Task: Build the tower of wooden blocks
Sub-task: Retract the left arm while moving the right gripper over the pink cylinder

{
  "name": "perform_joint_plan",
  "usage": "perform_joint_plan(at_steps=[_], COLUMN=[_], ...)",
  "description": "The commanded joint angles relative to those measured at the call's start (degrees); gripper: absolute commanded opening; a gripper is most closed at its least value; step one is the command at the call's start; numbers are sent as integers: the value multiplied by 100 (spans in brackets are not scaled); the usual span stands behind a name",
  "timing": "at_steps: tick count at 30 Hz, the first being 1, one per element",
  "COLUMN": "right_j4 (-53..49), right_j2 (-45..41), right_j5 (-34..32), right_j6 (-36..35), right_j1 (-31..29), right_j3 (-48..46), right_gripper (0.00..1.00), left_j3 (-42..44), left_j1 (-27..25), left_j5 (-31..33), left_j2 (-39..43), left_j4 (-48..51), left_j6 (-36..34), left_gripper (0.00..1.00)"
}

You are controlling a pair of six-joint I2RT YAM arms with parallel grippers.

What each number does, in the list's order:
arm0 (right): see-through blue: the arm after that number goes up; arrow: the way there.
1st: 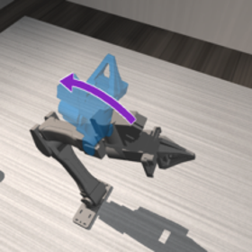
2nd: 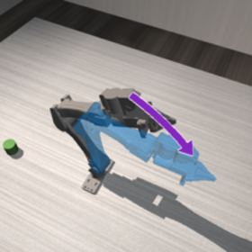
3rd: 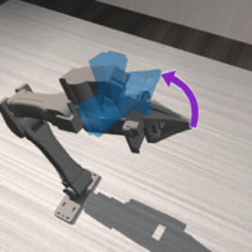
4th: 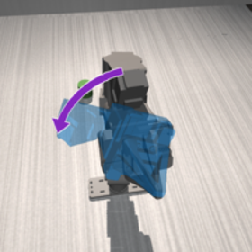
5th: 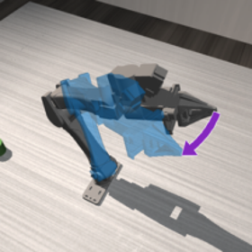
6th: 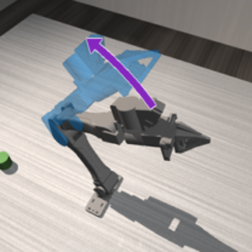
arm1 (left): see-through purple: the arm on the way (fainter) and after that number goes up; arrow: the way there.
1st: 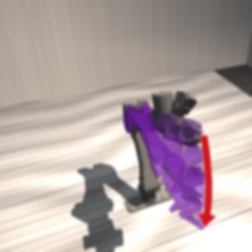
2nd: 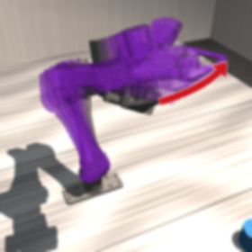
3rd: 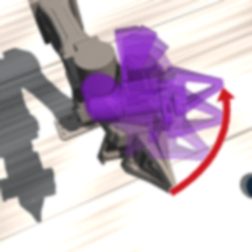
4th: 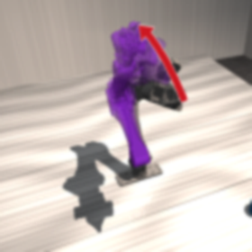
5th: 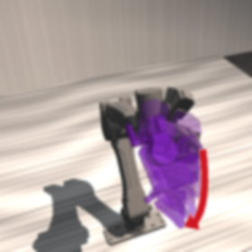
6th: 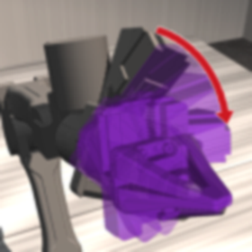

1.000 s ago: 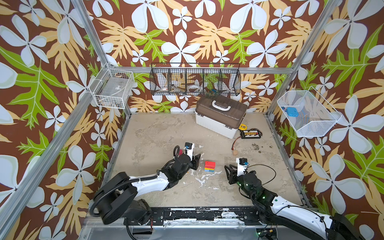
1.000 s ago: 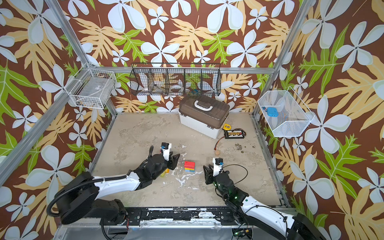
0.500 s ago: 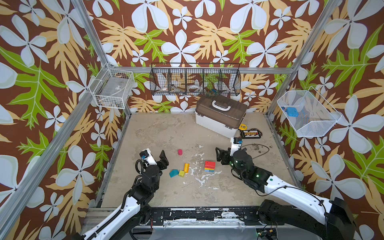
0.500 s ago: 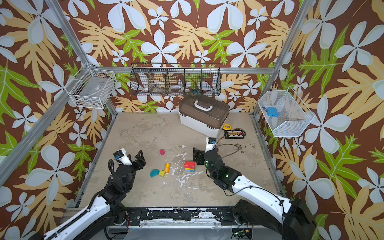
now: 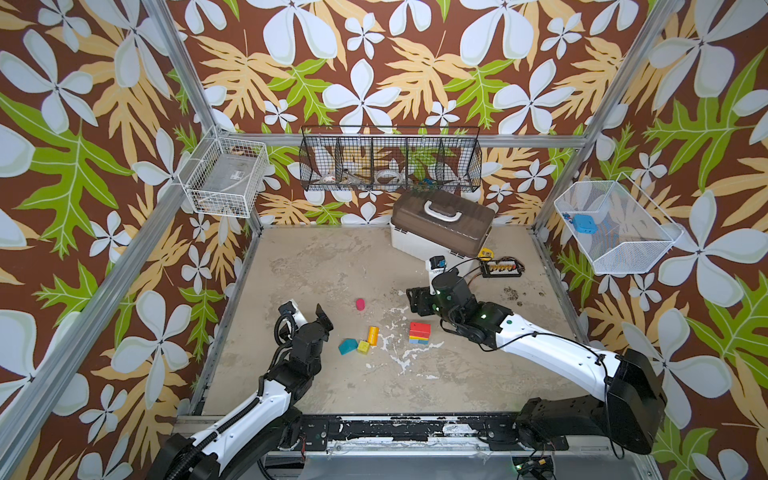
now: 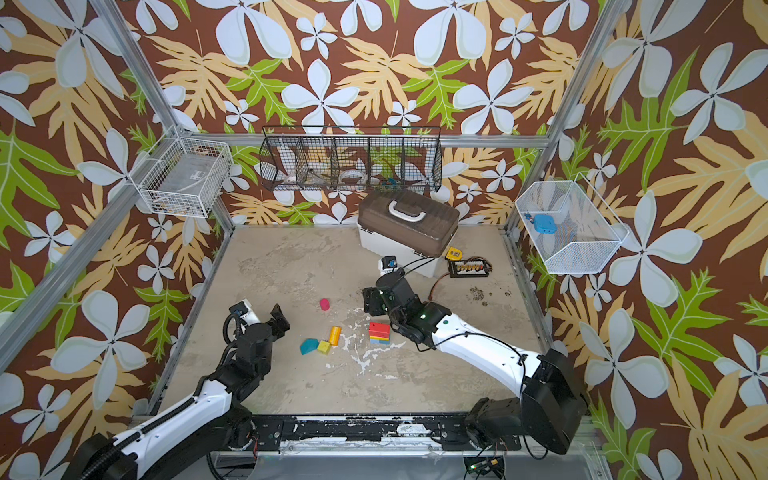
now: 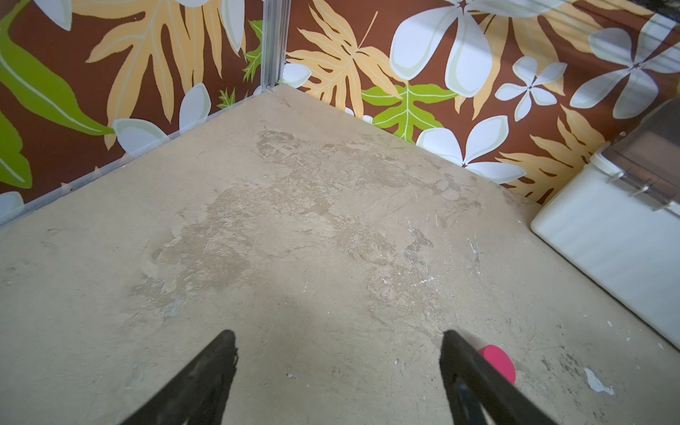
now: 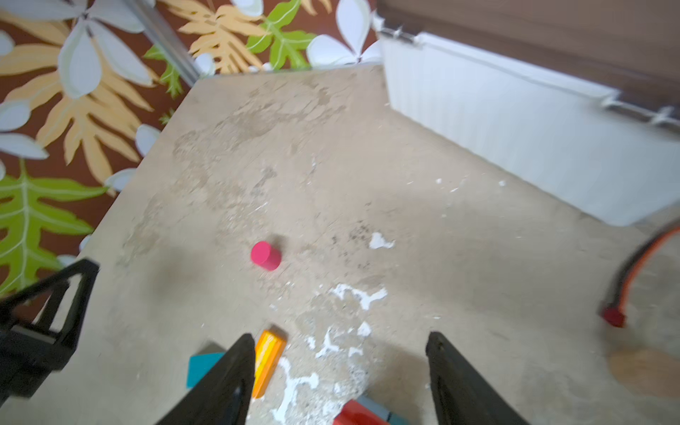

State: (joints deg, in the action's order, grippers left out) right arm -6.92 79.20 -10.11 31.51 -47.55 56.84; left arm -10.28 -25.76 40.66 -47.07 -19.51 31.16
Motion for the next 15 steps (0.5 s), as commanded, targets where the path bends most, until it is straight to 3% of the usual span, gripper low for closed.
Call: perform_joint_plan(at_steps=[1,6,15], right_j4=[-95,-78,-122], right_j2=[253,1035,2352], right_j5=[-29,41,168], right_j6=[-176,8,145], right_j1=[-438,-942,-949], right_j3=[251,647,1491], right_gripper=[74,72,64], left_j3=[60,27,84], left_j1=[35,33,36], left_j5=[126,191,184], left_j2=[110,84,182], left_j4=[-133,-37,-40], left_j6=[48,119,141], left_gripper=[88,89,90])
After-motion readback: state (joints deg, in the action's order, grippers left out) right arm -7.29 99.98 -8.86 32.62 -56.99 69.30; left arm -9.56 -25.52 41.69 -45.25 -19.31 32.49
